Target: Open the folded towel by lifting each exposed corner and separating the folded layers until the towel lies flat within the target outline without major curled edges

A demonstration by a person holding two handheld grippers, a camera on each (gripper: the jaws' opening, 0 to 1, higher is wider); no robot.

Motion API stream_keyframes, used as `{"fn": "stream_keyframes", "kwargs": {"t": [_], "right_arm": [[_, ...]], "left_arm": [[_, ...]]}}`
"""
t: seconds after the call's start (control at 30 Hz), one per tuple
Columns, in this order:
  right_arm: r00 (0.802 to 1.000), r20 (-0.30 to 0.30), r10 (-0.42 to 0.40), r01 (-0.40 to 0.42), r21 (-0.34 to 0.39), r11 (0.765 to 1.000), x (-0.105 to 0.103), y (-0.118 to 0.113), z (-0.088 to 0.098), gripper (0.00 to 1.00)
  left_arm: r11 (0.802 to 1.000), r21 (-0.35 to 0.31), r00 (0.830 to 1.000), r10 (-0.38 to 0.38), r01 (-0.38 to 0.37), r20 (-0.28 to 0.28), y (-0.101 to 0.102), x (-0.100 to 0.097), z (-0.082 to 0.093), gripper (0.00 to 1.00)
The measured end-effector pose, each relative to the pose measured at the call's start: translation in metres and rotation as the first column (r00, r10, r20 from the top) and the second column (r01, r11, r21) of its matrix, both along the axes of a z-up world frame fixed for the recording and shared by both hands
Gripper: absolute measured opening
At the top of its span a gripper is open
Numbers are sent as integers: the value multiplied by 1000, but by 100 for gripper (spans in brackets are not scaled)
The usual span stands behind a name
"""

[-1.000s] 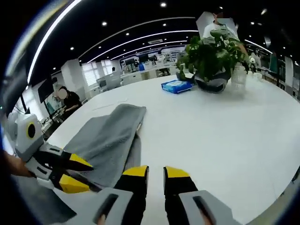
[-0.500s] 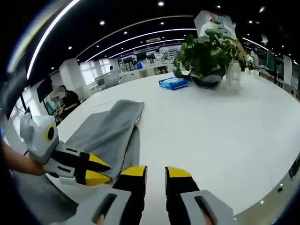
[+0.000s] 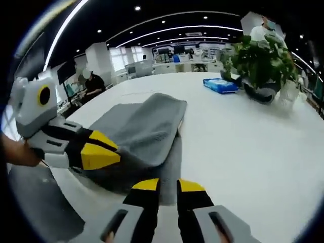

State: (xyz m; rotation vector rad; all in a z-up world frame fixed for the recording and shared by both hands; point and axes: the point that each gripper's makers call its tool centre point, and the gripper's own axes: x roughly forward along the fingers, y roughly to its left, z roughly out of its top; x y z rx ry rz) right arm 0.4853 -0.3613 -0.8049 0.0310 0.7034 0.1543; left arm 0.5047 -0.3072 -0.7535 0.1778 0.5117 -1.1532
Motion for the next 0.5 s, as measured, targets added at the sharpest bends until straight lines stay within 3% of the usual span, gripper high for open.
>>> {"fn": "stream_keyframes", "kwargs": {"t": [0.1,0.3,0.47,0.5], "right_arm": [[997,-46,67,-67,-3,998,14,15,-10,10],[985,-53,162,-163,-26,986,46,39,-11,9],[949,-171,266,-285,-93,954,46,53,-34,6],[952,-106,288,-301,-150,942,55,53,-28,3]], "left_arm": [[998,-23,998,55,-54,13,9,17,12,1],[984,-74,986,164,-163,12,31,49,35,1],[963,-99,967,253,-250,17,59,74,51,1],[958,-104,963,270,-267,15,66,78,54,1]]}}
